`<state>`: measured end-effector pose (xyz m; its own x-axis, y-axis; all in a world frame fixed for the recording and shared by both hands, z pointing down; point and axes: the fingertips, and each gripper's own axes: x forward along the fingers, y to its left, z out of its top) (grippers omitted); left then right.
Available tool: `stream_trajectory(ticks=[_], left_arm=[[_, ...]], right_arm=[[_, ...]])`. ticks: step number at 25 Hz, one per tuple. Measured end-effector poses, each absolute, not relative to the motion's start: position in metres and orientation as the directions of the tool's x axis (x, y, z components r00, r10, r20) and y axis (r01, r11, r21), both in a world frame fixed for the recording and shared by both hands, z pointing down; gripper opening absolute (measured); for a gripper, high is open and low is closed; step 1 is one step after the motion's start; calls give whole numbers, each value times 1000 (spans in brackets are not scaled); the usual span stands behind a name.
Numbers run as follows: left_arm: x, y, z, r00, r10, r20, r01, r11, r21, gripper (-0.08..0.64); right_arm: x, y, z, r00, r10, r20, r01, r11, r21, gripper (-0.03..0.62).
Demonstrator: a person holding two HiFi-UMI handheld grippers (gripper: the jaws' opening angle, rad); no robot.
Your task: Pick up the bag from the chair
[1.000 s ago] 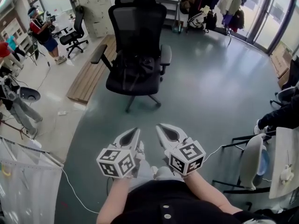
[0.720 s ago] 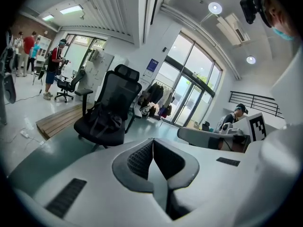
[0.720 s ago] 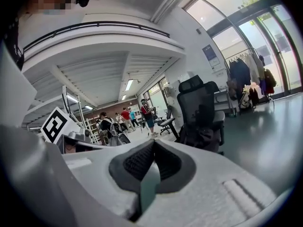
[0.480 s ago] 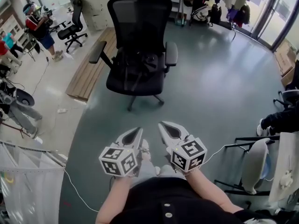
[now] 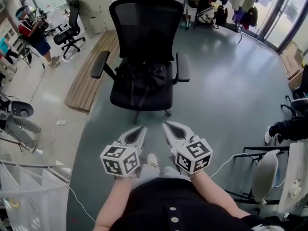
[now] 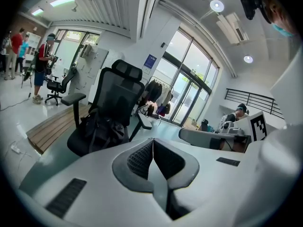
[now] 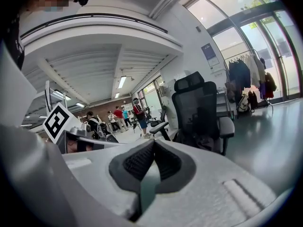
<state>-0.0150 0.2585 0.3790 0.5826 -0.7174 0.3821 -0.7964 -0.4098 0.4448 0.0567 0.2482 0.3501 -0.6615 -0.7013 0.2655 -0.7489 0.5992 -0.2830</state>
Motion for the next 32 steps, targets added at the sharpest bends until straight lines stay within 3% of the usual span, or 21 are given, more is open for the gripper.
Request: stream_trajectory(ticks=[15, 32], left_arm=[[-78, 174, 395, 562, -722, 402, -808, -376, 454, 20], [-77, 34, 400, 523, -746, 413, -832, -340, 439, 20]], right_arm=[[15, 168, 357, -645, -709, 284, -763, 582, -280, -3], [0, 6, 359, -693, -661, 286, -721, 637, -274, -3]])
